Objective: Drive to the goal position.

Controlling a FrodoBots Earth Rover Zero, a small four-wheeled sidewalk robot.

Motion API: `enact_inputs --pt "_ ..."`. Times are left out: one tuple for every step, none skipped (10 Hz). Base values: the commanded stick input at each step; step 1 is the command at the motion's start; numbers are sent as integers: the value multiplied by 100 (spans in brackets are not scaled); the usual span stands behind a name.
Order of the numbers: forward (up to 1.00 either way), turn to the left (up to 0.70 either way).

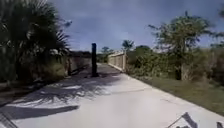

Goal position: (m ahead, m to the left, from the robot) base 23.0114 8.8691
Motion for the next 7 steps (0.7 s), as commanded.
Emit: enact_inputs --pt "85 0" --pt "85 0" --pt "85 0" --pt "85 0" --pt "85 0" --pt "85 0" --pt "85 0"
